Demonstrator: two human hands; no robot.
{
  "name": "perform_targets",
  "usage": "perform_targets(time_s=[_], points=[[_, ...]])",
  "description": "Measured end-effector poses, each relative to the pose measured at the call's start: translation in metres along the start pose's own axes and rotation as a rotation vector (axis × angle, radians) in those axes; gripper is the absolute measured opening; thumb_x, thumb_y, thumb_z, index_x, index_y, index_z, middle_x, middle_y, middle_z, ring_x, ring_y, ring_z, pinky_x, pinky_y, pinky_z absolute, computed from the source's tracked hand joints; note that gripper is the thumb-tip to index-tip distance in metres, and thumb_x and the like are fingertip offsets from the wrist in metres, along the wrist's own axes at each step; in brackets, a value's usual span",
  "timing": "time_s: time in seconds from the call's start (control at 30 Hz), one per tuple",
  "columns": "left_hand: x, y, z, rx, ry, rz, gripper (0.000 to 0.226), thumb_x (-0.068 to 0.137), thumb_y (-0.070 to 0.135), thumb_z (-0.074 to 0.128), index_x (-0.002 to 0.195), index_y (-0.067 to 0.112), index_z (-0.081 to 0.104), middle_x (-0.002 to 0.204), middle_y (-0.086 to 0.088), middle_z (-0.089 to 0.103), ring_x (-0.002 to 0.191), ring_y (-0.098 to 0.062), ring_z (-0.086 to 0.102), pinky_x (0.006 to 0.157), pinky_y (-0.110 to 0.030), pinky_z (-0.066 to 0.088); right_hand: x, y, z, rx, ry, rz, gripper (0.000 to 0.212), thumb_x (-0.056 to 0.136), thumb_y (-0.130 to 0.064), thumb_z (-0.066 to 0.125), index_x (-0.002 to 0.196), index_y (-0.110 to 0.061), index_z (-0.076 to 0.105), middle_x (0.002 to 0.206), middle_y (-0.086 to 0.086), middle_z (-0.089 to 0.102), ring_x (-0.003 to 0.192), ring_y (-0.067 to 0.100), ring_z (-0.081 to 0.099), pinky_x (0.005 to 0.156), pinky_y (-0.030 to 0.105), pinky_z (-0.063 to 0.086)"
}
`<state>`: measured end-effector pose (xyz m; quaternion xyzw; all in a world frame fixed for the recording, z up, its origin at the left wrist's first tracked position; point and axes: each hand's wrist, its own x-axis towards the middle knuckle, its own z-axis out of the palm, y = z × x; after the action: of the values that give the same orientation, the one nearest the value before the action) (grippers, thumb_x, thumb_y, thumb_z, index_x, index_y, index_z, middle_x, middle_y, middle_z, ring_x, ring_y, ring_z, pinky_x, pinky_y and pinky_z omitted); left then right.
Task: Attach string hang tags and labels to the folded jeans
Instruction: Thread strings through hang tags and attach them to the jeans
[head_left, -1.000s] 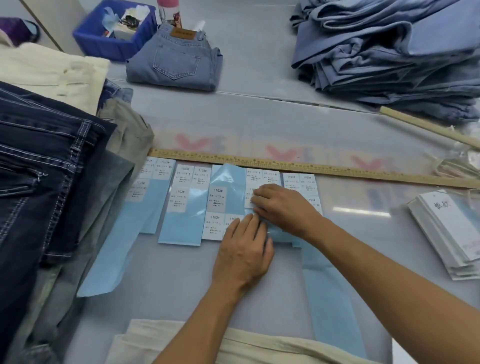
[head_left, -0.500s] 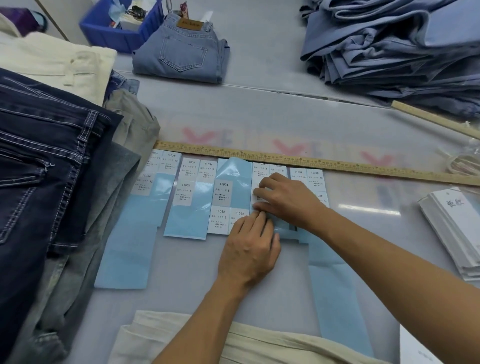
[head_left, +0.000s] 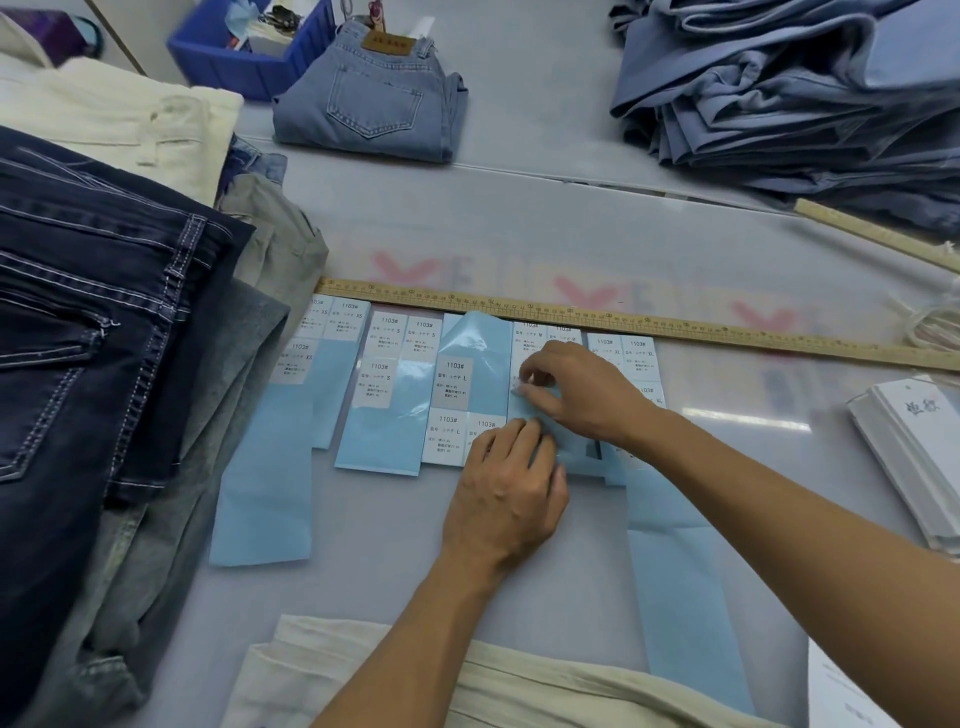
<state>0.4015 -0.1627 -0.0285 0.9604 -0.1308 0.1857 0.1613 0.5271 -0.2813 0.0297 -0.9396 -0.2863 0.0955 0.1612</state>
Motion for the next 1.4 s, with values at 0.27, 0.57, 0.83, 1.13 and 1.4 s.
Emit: perform_targets(time_s=[0.27, 0.57, 0.83, 1.13, 1.4], points=[[-0.001, -0.001, 0.001, -0.003, -0.016, -0.004, 0.032, 0.100, 0.027, 0.046, 0.114, 0.007, 0.067, 0.118, -0.011, 0.066, 0.110, -0.028, 0.061, 0.094, -0.041, 0.047, -0.013, 0.008, 0.001, 0.001, 0.021, -0.104, 0.015, 0.093, -0.027, 0.069, 0.101, -0.015, 0.073, 0.102, 0.000, 0.066, 0.096, 0.019, 0.057, 0.080, 0.037, 0.050], [-0.001, -0.002, 0.002, -0.015, -0.003, -0.006, 0.032, 0.098, 0.029, 0.049, 0.121, 0.012, 0.064, 0.127, -0.009, 0.063, 0.116, -0.027, 0.059, 0.095, -0.040, 0.046, -0.003, 0.018, -0.025, 0.498, 0.313, 0.336, 0.008, 0.087, -0.010, 0.071, 0.082, -0.016, 0.071, 0.079, -0.004, 0.070, 0.074, 0.009, 0.064, 0.072, 0.026, 0.054], [-0.002, -0.009, -0.010, -0.239, 0.086, -0.094, 0.036, 0.096, 0.021, 0.047, 0.118, 0.008, 0.073, 0.135, -0.015, 0.064, 0.121, -0.035, 0.063, 0.099, -0.047, 0.050, -0.124, -0.017, -0.071, 1.328, 0.960, 0.654, 0.020, 0.090, -0.006, 0.071, 0.087, -0.025, 0.072, 0.084, -0.005, 0.070, 0.080, 0.011, 0.066, 0.077, 0.027, 0.054], [-0.004, 0.138, -0.139, -1.173, -0.213, -0.498, 0.027, 0.086, 0.059, 0.059, 0.086, 0.034, 0.069, 0.078, 0.010, 0.070, 0.073, -0.006, 0.064, 0.065, -0.022, 0.049, -0.289, -0.082, -0.084, -0.001, 0.973, 0.244, 0.005, 0.092, -0.009, 0.069, 0.090, -0.006, 0.074, 0.093, 0.001, 0.065, 0.089, 0.020, 0.063, 0.082, 0.024, 0.049], [-0.016, 0.188, -0.177, -1.233, -0.257, -0.477, 0.015, 0.092, 0.018, 0.073, 0.079, 0.026, 0.072, 0.076, 0.003, 0.071, 0.071, -0.012, 0.063, 0.066, -0.025, 0.055, -0.342, -0.100, -0.086, -0.164, 0.883, 0.226, 0.010, 0.088, -0.004, 0.076, 0.098, -0.004, 0.075, 0.097, 0.005, 0.065, 0.089, 0.023, 0.061, 0.077, 0.031, 0.056]])
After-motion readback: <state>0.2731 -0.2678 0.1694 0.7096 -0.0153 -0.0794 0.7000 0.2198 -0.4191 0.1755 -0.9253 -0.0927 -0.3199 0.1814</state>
